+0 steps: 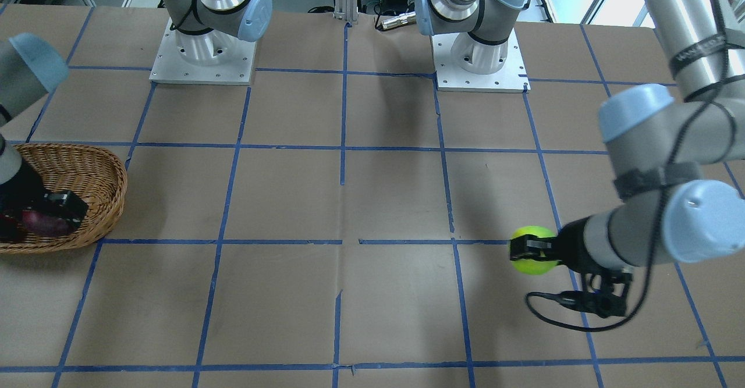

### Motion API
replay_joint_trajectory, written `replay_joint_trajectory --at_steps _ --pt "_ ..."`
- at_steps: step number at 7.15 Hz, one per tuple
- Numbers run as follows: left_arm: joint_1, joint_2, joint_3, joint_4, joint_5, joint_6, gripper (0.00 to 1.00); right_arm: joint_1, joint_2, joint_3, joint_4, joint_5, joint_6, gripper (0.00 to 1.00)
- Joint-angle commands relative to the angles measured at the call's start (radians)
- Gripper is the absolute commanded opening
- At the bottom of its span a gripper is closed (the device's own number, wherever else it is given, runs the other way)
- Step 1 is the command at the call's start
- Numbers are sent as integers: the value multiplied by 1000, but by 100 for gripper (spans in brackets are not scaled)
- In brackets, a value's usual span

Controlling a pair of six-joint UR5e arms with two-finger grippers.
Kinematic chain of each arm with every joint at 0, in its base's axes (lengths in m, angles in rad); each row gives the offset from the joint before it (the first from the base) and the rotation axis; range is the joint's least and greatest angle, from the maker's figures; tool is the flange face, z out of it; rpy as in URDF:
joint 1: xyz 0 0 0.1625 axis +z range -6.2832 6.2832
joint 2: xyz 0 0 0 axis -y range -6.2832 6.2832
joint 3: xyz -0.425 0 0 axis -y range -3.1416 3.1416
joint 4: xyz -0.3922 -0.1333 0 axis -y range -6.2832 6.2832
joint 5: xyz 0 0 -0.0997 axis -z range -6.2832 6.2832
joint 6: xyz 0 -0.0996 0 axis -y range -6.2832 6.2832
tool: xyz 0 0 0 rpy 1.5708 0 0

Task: Put all apples into basket
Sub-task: 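Drop dark red apple in basket with right while left carries green apple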

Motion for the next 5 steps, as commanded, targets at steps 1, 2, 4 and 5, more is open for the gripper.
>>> replay_joint_trajectory --at_steps 1,2,4,5 --pt "-194 -17 -38 104 -1 -307 0 -181 24 16 -25 143 -221 63" --pt "-277 -34 -53 178 -2 -435 0 -192 45 26 -51 149 -248 80" --pt "-369 -96 -91 401 -9 -656 0 -192 47 32 -49 133 -309 100" --pt "-412 -119 -92 437 -7 -683 0 -192 33 26 -33 130 -349 100"
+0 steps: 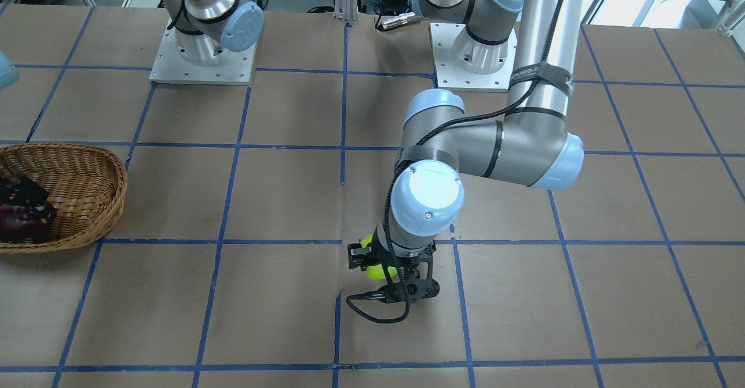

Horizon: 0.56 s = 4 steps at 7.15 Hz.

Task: Put all apples into basket
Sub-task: 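Set green apple at center with left gripper while right gripper withdraws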

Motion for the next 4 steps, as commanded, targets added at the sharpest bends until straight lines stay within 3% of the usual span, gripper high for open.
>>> replay_joint_trajectory --at_steps 1,2,3,4 --pt "-69 -57 -16 120 2 -111 0 11 -33 -6 18 -46 -43 100" --pt "-90 -60 -30 123 10 -114 1 41 -73 -6 68 -49 -41 100" --pt "-117 -55 -54 143 13 -119 50 93 -102 -6 111 -51 -28 100" --pt "-121 -52 -79 169 14 -104 63 157 -116 4 112 -51 19 100"
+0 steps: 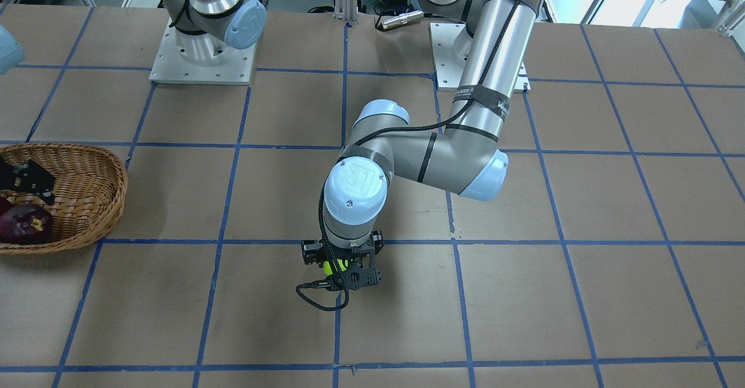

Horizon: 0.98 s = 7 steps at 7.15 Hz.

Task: Put all apples into basket
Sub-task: 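Set green apple at center with left gripper while right gripper withdraws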

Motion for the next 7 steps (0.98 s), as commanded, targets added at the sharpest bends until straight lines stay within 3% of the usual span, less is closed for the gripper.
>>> replay_joint_trajectory --at_steps 1,3,5,6,7 --pt "-9 17 -38 46 0 11 68 146 -27 10 20 3 111 100" --pt "0 30 -43 37 3 30 100 333 -25 10 17 -7 369 100" --pt "20 87 -41 -24 6 29 100 484 -13 10 -2 -1 574 100" --pt "83 136 -40 -58 2 35 100 526 -1 9 -26 7 641 100" --pt "156 220 -37 -181 6 185 100 561 25 -11 -45 11 704 100"
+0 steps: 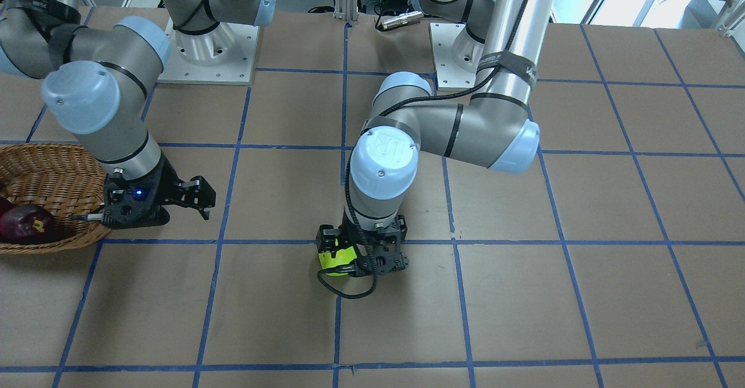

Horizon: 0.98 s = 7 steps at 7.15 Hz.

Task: Put all apples into basket
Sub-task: 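Set green apple at center with left gripper while right gripper withdraws, then reach down with the right gripper and grasp the green apple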

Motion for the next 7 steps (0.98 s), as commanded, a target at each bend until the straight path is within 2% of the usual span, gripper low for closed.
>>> replay_joint_trajectory --at_steps 1,2,3,5,6,7 --pt "134 164 9 -222 33 267 100 107 61 -53 -67 7 129 100" --pt "184 234 6 -293 94 360 100 173 87 -101 -71 0 222 100" --pt "214 297 6 -322 112 466 100 242 116 -161 -62 -7 335 100" --pt "210 423 -1 -367 117 473 100 358 200 -223 -77 -22 498 100" --pt "210 477 -9 -463 160 450 100 394 230 -249 -79 -24 552 100" --pt "233 497 -26 -473 154 412 100 423 260 -255 -80 -59 559 100"
